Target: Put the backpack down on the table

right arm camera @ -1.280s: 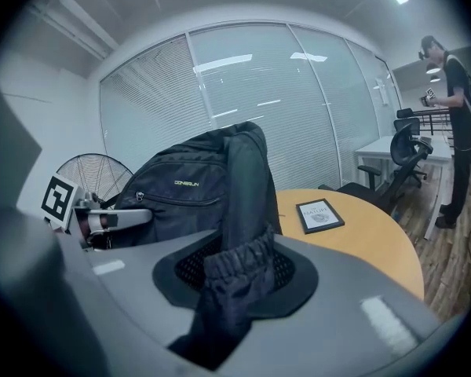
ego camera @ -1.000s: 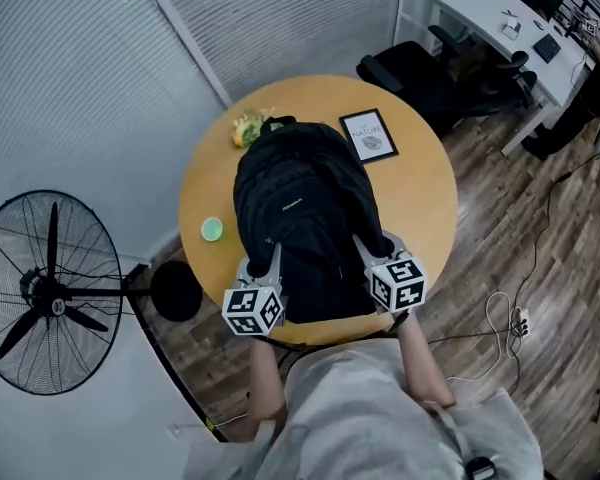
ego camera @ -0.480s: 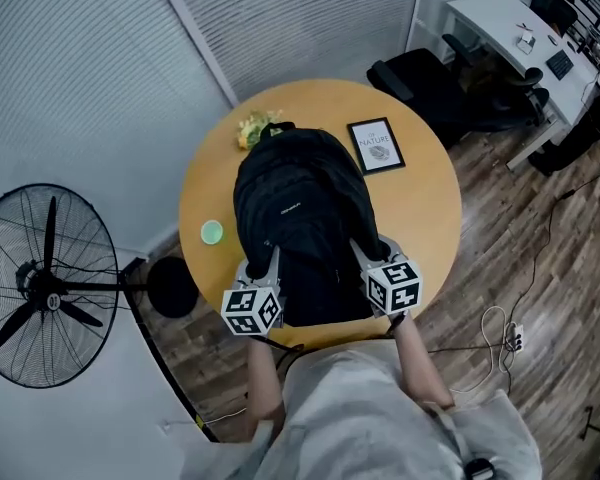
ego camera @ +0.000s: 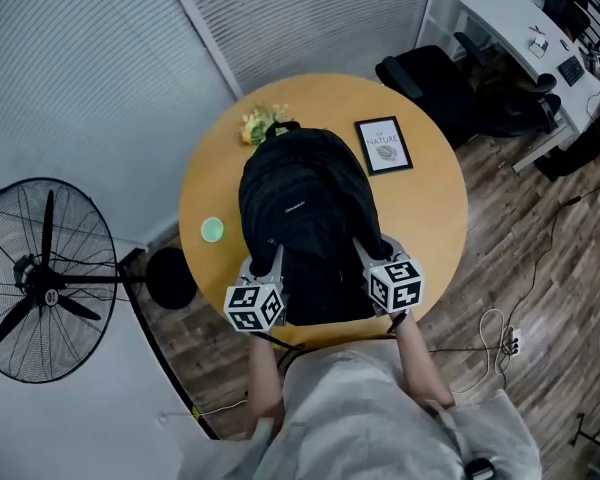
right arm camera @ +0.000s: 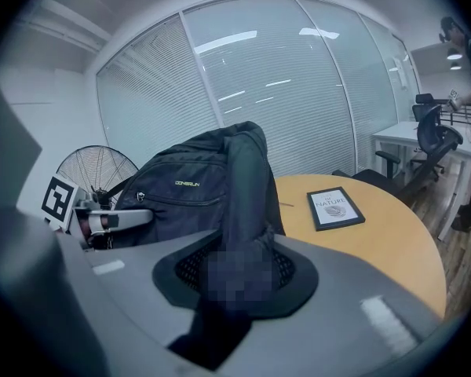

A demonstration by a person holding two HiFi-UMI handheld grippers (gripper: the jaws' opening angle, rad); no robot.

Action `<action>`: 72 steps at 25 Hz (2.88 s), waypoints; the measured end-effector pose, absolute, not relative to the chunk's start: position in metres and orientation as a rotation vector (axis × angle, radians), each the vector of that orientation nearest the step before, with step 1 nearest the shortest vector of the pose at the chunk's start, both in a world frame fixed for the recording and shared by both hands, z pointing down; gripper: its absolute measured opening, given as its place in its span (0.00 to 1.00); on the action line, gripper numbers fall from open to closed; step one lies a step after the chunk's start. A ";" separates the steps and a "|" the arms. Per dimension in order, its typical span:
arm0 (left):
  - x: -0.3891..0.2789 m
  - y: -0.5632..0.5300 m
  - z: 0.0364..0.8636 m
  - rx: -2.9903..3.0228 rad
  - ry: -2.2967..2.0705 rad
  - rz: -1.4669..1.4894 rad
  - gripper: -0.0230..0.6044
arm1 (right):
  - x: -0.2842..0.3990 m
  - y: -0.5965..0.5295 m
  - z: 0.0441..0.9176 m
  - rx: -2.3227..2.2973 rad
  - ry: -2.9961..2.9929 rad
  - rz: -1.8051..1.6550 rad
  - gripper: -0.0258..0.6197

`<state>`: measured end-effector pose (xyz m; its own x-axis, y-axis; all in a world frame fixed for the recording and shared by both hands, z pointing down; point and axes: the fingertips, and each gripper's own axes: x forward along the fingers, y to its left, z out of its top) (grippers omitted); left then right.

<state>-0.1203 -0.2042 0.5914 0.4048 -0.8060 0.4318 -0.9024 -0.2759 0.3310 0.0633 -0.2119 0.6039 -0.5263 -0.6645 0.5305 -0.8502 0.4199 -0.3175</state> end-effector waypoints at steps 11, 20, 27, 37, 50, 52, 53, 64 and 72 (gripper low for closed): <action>-0.121 -0.215 0.619 2.078 -1.433 0.259 0.11 | 0.063 -0.222 0.629 1.293 -2.301 0.865 0.18; -0.112 -0.225 0.651 2.060 -1.389 0.258 0.11 | 0.074 -0.232 0.658 1.291 -2.257 0.922 0.18; -0.105 -0.234 0.672 2.050 -1.369 0.270 0.11 | 0.080 -0.239 0.677 1.276 -2.239 0.937 0.18; -0.095 -0.256 0.706 2.020 -1.356 0.350 0.11 | 0.090 -0.255 0.711 1.293 -2.158 1.009 0.18; -0.092 -0.271 0.742 1.969 -1.336 0.433 0.11 | 0.094 -0.264 0.748 1.274 -2.089 1.050 0.18; -0.093 -0.271 0.748 1.954 -1.335 0.442 0.11 | 0.093 -0.264 0.752 1.263 -2.083 1.049 0.18; -0.094 -0.271 0.751 1.947 -1.336 0.445 0.11 | 0.093 -0.265 0.754 1.256 -2.081 1.049 0.18; -0.092 -0.276 0.777 1.897 -1.319 0.481 0.13 | 0.104 -0.272 0.774 1.182 -2.028 1.033 0.19; -0.105 -0.279 0.796 1.852 -1.340 0.520 0.21 | 0.107 -0.279 0.796 1.131 -1.918 0.890 0.25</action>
